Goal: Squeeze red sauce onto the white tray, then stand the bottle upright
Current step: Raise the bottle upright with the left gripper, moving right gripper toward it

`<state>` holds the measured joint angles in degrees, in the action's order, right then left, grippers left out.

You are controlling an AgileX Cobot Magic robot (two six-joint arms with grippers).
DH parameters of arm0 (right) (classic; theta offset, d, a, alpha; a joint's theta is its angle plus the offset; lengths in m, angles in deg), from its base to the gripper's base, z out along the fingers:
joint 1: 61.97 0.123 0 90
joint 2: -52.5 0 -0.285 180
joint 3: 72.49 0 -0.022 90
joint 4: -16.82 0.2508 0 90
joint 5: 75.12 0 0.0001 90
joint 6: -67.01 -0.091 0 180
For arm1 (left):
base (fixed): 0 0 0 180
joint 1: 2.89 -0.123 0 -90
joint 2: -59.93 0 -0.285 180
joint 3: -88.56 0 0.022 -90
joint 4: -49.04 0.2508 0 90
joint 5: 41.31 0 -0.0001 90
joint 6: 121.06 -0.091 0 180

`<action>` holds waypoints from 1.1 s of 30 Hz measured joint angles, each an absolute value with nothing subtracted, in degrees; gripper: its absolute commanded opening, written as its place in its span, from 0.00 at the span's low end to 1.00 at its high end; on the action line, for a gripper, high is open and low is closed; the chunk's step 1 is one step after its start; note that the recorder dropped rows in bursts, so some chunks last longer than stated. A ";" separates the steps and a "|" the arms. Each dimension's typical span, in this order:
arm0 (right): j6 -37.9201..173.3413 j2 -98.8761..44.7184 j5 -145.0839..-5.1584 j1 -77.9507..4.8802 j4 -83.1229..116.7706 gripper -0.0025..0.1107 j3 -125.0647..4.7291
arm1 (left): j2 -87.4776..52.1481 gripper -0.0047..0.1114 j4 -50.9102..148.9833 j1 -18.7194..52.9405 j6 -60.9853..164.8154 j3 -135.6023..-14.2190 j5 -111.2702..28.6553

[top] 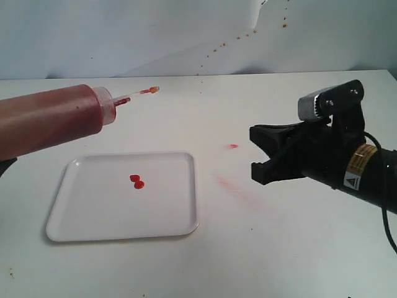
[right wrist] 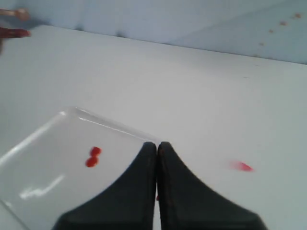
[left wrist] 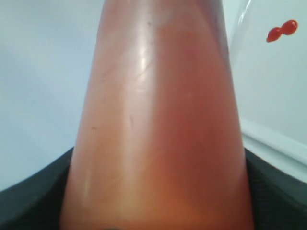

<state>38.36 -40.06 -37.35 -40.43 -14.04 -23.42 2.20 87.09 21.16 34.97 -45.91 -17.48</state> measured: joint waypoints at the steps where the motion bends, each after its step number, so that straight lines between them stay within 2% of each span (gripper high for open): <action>1: 36.28 -40.06 -35.47 -40.43 -16.25 0.10 -23.42 | 2.87 0.04 86.48 21.16 34.97 -45.91 -17.48; 4: 30.75 -40.06 -31.18 -40.43 -19.97 0.28 -23.42 | 4.55 0.04 84.19 21.16 34.97 -45.82 -18.93; 7: 25.08 -40.06 -28.48 -40.43 -21.13 0.58 -23.42 | 5.95 0.04 81.89 21.16 34.97 -45.82 -21.83; 9: 20.96 -40.06 -27.23 -40.43 -21.21 0.82 -23.42 | 6.54 0.04 80.86 21.16 34.97 -45.82 -24.05; 10: 18.29 -40.06 -26.71 -40.43 -21.21 0.91 -23.42 | 6.83 0.04 80.68 21.16 35.11 -45.82 -24.98; 11: 15.53 -40.06 -26.32 -40.43 -21.09 0.95 -23.42 | 6.82 0.04 80.44 21.16 35.22 -45.82 -25.62; 15: 9.14 -40.06 -19.05 -39.95 -20.35 0.95 -23.42 | 6.82 0.04 80.13 21.16 38.71 -45.82 -30.20; 18: 8.58 -40.06 -9.49 -36.02 -19.51 0.95 -23.84 | 6.82 0.04 80.03 21.16 45.61 -45.54 -38.42; 25: 11.14 -40.06 -7.59 -27.62 -19.31 0.95 -32.00 | 4.29 0.04 80.14 21.16 60.34 -38.26 -63.70; 33: 25.64 -40.06 -11.42 -23.58 -19.67 0.95 -33.71 | -5.47 0.04 81.97 21.16 68.43 -36.48 -78.44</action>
